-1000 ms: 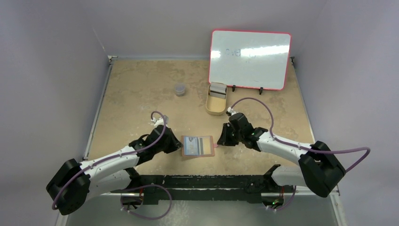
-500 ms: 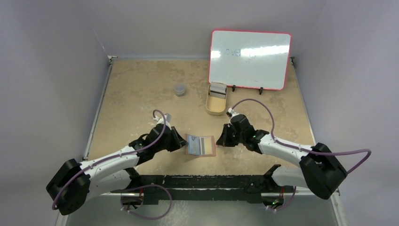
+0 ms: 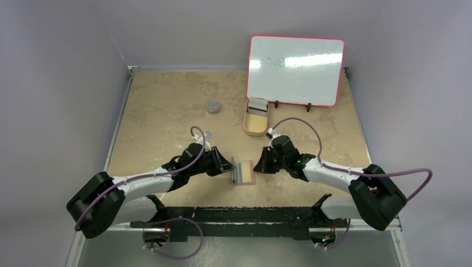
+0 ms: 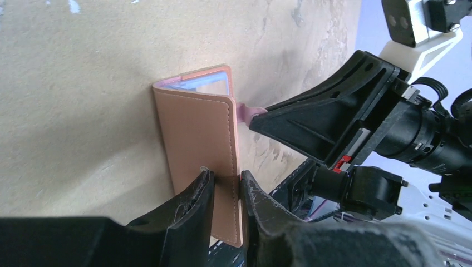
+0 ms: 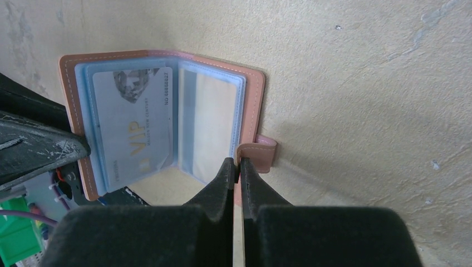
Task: Put the credit cards into the card holder
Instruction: Close the card holder at the center of the board.
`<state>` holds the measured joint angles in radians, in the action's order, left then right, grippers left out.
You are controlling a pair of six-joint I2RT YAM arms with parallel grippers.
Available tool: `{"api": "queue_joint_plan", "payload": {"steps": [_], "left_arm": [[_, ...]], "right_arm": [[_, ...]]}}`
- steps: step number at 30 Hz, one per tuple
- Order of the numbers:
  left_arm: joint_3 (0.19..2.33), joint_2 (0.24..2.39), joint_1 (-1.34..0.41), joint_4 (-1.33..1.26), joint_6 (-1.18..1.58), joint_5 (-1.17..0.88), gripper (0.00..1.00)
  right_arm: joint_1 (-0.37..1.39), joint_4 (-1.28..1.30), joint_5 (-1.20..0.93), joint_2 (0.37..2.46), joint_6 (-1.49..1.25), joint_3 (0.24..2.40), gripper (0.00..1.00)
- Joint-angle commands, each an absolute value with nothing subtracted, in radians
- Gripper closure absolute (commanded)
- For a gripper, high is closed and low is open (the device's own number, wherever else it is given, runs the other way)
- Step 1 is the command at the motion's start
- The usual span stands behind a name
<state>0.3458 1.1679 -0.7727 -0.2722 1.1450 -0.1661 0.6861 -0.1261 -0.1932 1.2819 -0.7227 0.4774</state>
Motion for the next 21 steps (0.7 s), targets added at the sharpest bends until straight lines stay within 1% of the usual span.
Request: {"api": "queue_joint_plan", "payload": {"steps": [1, 15, 21], "left_arm": [[0.366, 1.217, -0.778, -0.408, 1.162, -0.222, 0.76], [0.449, 1.358, -0.805, -0.455, 1.14, -0.264, 0.65], [0.464, 1.363, -0.804, -0.401, 1.104, -0.223, 0.66]], "right_arm": [[0.686, -0.151, -0.204, 1.271, -0.733, 0.461, 1.0], [0.686, -0.184, -0.223, 1.328, -0.739, 0.474, 1.0], [0.686, -0.185, -0.217, 1.32, -0.744, 0.464, 1.0]]}}
